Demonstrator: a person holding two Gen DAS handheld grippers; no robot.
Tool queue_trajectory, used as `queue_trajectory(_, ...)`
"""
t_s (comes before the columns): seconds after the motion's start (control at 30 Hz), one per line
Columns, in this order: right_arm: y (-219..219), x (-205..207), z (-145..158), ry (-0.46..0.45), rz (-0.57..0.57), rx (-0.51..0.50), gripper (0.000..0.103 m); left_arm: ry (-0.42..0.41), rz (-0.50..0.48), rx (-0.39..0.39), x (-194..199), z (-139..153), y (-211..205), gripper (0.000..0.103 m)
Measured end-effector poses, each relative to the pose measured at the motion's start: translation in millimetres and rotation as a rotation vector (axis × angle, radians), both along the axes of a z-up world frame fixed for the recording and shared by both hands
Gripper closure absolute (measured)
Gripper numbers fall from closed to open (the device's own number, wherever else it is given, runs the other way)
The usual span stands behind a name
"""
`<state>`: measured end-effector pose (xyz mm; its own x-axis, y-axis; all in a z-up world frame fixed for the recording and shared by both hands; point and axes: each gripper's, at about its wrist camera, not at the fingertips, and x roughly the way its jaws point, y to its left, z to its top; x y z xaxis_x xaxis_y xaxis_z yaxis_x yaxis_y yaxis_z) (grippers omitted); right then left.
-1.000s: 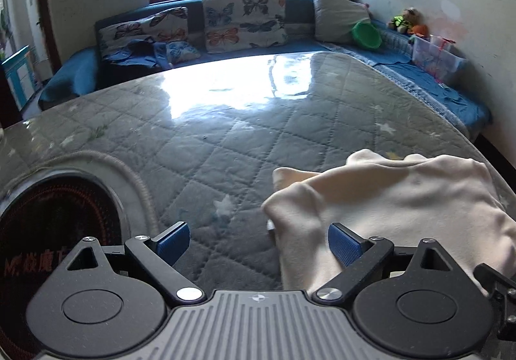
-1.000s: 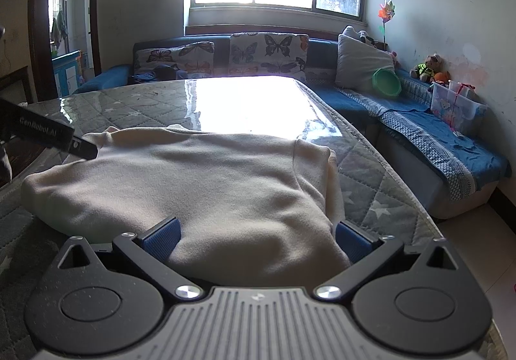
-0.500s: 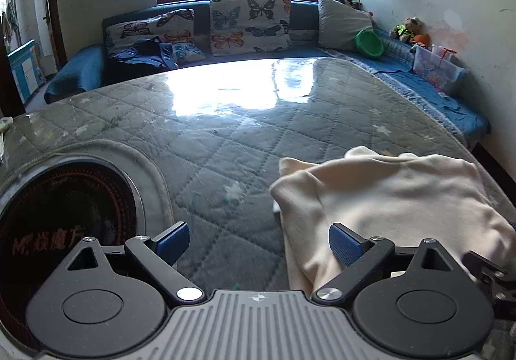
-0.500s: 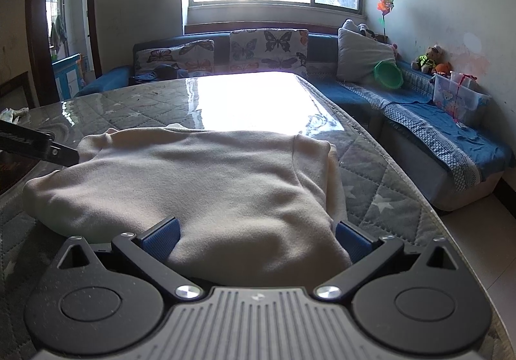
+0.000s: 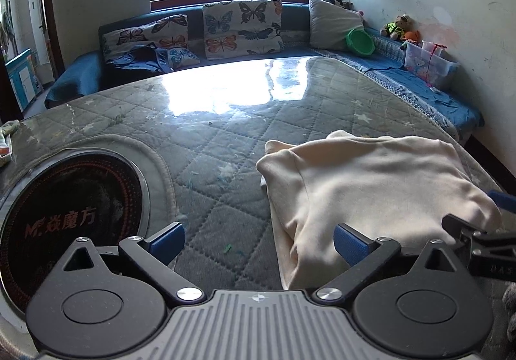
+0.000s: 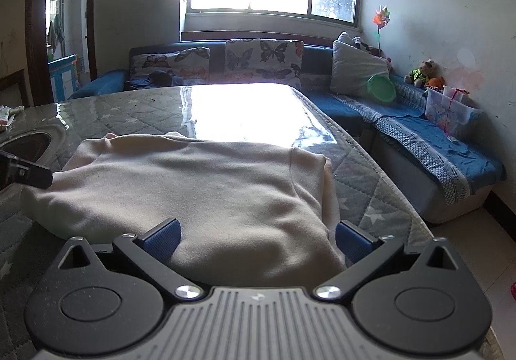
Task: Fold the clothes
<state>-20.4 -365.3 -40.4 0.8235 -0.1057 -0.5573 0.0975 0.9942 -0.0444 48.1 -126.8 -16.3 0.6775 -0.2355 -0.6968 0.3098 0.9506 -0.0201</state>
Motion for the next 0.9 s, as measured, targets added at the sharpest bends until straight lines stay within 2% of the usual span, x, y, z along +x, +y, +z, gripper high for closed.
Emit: queue_trajectory(0.9,15.3,-28.7,20.4,-0.023,0.012,0.039,0.000,-0.015,-0.019,0.041,-34.7,0.8,-12.7,0.000)
